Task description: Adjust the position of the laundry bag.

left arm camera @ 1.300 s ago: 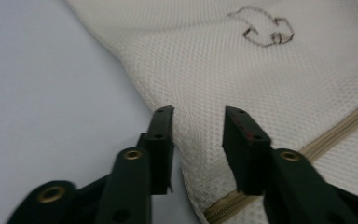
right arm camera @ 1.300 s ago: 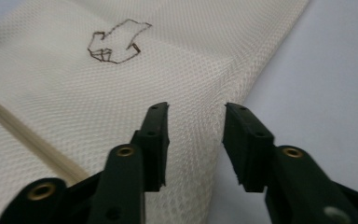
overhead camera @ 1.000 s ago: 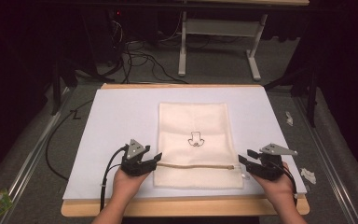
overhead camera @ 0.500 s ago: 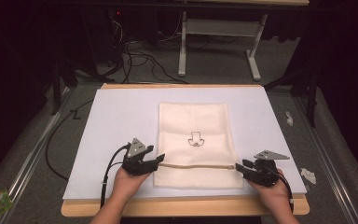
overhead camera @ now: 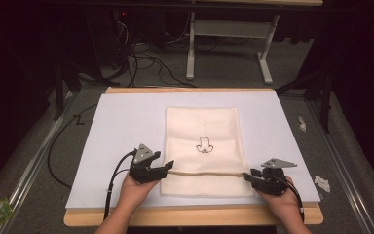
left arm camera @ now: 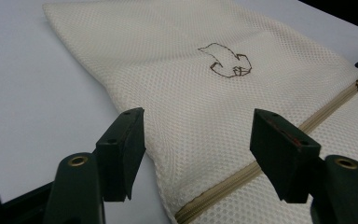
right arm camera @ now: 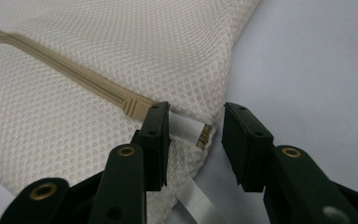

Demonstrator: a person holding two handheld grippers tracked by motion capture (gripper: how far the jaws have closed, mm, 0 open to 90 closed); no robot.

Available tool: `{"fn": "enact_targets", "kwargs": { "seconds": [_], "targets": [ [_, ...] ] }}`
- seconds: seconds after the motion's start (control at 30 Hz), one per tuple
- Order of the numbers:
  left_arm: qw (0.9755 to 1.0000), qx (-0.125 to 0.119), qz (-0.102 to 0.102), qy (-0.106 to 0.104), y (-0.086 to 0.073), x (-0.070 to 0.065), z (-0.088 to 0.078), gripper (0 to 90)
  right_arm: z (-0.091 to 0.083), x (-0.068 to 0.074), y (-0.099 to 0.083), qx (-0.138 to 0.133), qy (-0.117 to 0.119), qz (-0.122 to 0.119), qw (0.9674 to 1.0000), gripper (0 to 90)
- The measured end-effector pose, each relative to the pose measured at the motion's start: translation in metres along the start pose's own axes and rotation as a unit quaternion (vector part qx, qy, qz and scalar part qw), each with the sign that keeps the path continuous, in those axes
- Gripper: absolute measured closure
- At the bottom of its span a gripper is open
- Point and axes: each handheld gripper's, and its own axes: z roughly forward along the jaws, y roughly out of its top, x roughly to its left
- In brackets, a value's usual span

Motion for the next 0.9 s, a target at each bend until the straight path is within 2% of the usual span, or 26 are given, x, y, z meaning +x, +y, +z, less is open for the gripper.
{"fn": "enact_targets", "kwargs": {
  "seconds": [0.13,0.17,0.33,0.47,0.57,0.63,0.77,0.8,0.87,0.9],
  "targets": [
    [1.0000,-0.002,0.000,-0.002,0.000,-0.002,0.000,36.1,0.001,0.003,0.000,0.002,-0.003,-0.010,0.9999,68.9],
    [1.0000,-0.004,0.002,0.000,-0.001,-0.003,0.000,36.1,0.002,0.004,0.001,0.005,0.000,-0.016,0.9999,72.8],
    [1.0000,0.000,0.003,-0.003,-0.002,-0.006,0.001,36.6,0.001,0.004,0.002,0.012,0.014,-0.016,0.9997,80.2],
    [0.9999,-0.003,-0.006,-0.009,-0.004,-0.007,0.001,38.0,0.001,0.006,0.005,0.017,0.014,-0.030,0.9993,82.6],
    [0.9997,-0.007,-0.015,-0.015,-0.003,-0.009,0.001,39.8,0.000,0.004,0.006,0.016,0.020,-0.032,0.9992,83.6],
    [0.9996,-0.015,-0.018,-0.016,-0.001,-0.011,0.000,39.8,-0.002,0.003,0.007,0.008,0.022,-0.035,0.9991,84.0],
    [0.9999,-0.016,0.001,-0.006,0.002,-0.017,0.000,40.8,-0.006,0.005,0.008,-0.001,0.017,-0.045,0.9988,84.2],
    [0.9998,-0.018,0.009,-0.004,0.003,-0.021,0.001,41.0,-0.007,0.005,0.010,-0.011,0.015,-0.050,0.9986,84.2],
    [0.9998,-0.017,0.013,-0.003,0.003,-0.023,0.002,41.2,-0.007,0.005,0.011,-0.014,0.014,-0.050,0.9985,84.2],
    [0.9997,-0.015,0.022,-0.002,0.004,-0.025,0.004,41.3,-0.008,0.005,0.011,-0.016,0.014,-0.050,0.9985,84.2]
  ]
}}
